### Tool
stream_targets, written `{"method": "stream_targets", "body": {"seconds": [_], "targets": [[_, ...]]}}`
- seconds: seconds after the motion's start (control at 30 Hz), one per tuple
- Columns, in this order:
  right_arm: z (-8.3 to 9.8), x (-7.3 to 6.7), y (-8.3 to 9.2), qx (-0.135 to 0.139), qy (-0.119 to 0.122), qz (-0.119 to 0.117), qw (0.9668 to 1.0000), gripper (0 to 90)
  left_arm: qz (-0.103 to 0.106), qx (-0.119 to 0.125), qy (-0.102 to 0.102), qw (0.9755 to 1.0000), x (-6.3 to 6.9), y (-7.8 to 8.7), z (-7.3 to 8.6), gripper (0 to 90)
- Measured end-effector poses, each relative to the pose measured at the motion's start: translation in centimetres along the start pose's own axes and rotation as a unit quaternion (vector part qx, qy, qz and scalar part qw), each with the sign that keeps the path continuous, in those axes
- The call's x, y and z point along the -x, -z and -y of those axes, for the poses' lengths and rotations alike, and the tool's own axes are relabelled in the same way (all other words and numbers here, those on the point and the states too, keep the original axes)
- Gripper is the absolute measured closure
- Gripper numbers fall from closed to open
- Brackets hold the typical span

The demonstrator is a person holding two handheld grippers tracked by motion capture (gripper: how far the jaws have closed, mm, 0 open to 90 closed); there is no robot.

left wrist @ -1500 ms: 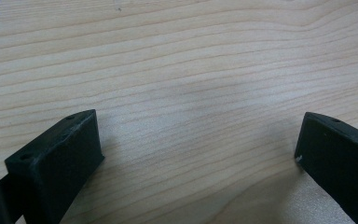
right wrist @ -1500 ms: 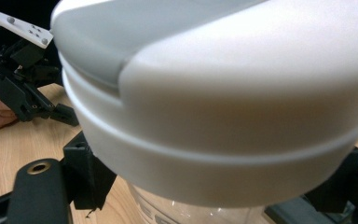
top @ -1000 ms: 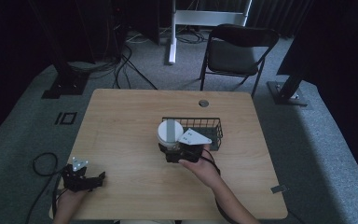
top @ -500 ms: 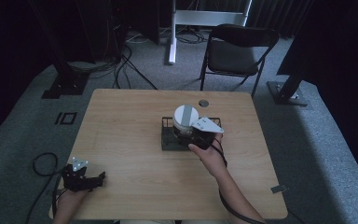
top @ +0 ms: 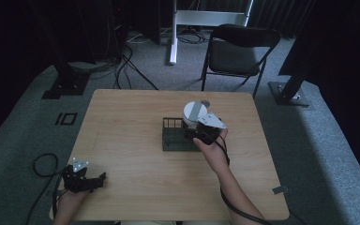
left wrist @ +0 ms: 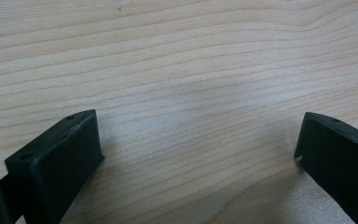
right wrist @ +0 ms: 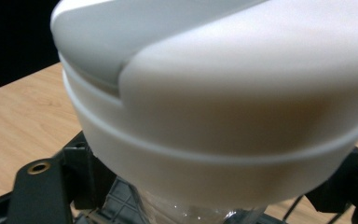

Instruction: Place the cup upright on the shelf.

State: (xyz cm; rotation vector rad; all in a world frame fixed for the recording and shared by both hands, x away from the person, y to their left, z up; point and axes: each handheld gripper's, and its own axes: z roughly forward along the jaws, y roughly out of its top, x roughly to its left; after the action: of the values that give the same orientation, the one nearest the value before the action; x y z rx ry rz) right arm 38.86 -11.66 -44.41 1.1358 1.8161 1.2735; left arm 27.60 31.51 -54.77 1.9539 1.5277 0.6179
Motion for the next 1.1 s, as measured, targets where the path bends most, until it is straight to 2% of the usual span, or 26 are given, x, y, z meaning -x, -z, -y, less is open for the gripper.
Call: {"method": "stream_targets", "body": {"seconds": [0.1,0.27,0.3,0.37,0.63,0.9,0.93,1.1], "targets": [[0.1,0.1,-0.3,-0.008,-0.01,0.006,0.9999,18.3,0.0,0.0,0.0,1.0,0.0,0.0,0.0,0.6],[0.4,0.3,-0.7,-0.022,-0.013,0.025,0.9994,18.3,0.0,0.0,0.0,1.0,0.0,0.0,0.0,0.6],[0.6,0.5,-0.9,-0.028,-0.023,0.029,0.9989,18.3,0.0,0.0,0.0,1.0,0.0,0.0,0.0,0.6],[0.8,0.7,-1.1,-0.035,-0.027,0.034,0.9985,18.3,0.0,0.0,0.0,1.0,0.0,0.0,0.0,0.6],[1.1,0.8,-1.9,-0.05,-0.029,0.038,0.9976,18.3,0.0,0.0,0.0,1.0,0.0,0.0,0.0,0.6],[1.2,0.6,-2.6,-0.069,-0.037,0.028,0.9966,18.3,0.0,0.0,0.0,1.0,0.0,0.0,0.0,0.6],[1.2,0.4,-2.7,-0.073,-0.028,0.033,0.9964,18.3,0.0,0.0,0.0,1.0,0.0,0.0,0.0,0.6],[1.4,0.2,-3.0,-0.083,-0.031,0.028,0.9957,18.3,0.0,0.0,0.0,1.0,0.0,0.0,0.0,0.6]]}}
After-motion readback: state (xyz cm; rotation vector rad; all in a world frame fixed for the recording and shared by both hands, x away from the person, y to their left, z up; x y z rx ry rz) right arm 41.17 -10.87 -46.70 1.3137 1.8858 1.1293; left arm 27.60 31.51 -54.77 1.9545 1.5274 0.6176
